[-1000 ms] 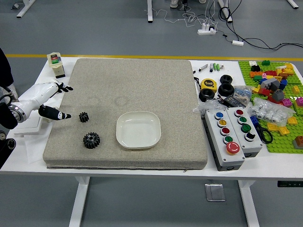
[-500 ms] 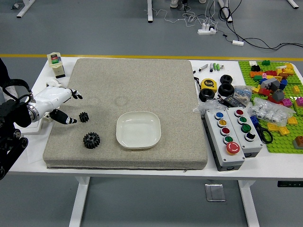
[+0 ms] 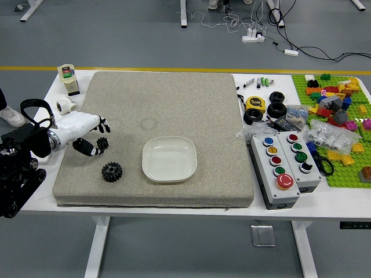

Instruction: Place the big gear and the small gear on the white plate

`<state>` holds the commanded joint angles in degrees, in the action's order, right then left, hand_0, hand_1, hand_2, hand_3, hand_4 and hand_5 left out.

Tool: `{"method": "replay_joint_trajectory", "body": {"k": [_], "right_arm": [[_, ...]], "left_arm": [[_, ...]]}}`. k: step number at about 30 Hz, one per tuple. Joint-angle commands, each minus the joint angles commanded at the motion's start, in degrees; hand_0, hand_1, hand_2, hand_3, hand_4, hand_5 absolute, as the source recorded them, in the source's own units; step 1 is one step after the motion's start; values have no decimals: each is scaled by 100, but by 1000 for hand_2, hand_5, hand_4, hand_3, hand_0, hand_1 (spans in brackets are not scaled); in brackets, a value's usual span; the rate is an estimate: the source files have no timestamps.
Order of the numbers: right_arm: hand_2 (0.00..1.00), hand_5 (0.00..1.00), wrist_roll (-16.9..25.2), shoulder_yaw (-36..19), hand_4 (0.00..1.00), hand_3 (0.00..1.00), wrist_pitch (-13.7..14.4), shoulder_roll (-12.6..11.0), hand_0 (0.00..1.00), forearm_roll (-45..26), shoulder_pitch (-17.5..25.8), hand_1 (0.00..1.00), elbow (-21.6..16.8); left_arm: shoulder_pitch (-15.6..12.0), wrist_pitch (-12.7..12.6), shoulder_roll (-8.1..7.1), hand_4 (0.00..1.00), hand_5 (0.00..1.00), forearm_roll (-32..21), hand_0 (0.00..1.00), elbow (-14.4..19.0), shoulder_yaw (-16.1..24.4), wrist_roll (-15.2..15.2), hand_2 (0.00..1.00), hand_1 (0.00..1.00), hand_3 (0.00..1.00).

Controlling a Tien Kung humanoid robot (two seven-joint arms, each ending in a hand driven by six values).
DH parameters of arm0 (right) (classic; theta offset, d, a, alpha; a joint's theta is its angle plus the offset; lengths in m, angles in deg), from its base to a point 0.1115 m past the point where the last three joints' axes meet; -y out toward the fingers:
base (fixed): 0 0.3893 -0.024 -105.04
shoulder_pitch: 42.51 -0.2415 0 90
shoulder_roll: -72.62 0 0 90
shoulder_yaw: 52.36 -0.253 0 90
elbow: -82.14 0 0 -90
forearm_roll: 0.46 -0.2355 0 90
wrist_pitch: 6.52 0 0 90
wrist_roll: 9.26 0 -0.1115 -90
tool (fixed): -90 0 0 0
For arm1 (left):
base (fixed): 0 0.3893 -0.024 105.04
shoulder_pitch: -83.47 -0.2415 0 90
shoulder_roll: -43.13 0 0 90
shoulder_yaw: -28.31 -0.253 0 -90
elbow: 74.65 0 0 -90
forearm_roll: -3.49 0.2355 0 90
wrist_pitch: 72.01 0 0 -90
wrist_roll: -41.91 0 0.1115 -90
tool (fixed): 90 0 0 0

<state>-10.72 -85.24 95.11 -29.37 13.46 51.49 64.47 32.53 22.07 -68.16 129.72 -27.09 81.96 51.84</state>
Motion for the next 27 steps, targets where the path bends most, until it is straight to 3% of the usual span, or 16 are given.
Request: {"method": "replay_joint_trajectory", "body": {"k": [2,3,8,9,14,15,20,21,26,27], "right_arm": [[845,800,-1,-3,947,797,-1,0,769,0,-2,812,-1],[845,799,-2,2,948,795,0,-1,769,0,-6,812,0],[845,799,-4,2,948,795,1,-6,769,1,-14,812,-3],[845,800,-6,0,948,794,1,-8,770,10,-19,812,-4],[845,800,-9,-1,948,794,4,-10,770,37,-29,812,-6],[845,800,-9,0,948,795,5,-10,770,38,-30,812,-6],[845,800,-10,-5,948,795,6,-14,770,46,-38,812,-8],[845,800,-10,-3,948,794,5,-15,770,47,-40,812,-7],[845,800,-11,1,948,794,4,-17,770,52,-43,812,-6],[845,800,-11,3,949,795,4,-17,771,53,-44,812,-6]], "left_arm": [[8,-16,25,796,166,-24,627,-33,-30,8,656,634,665],[16,-41,44,744,148,-38,604,-62,-42,15,638,613,647],[28,-104,93,744,148,-87,604,-171,-52,31,638,613,647],[38,-113,107,650,107,-95,551,-216,-58,30,605,578,605],[67,-117,147,650,107,-81,551,-354,-68,22,605,578,605],[71,-106,153,550,45,-73,506,-379,-70,19,567,526,575],[78,-72,166,550,45,-51,506,-458,-71,-7,567,526,575],[78,-69,167,509,45,-50,425,-466,-71,-9,557,515,569],[68,-78,165,509,45,-95,425,-474,-68,-17,557,515,569],[65,-69,165,383,2,-114,319,-473,-65,-18,516,459,543]]}}
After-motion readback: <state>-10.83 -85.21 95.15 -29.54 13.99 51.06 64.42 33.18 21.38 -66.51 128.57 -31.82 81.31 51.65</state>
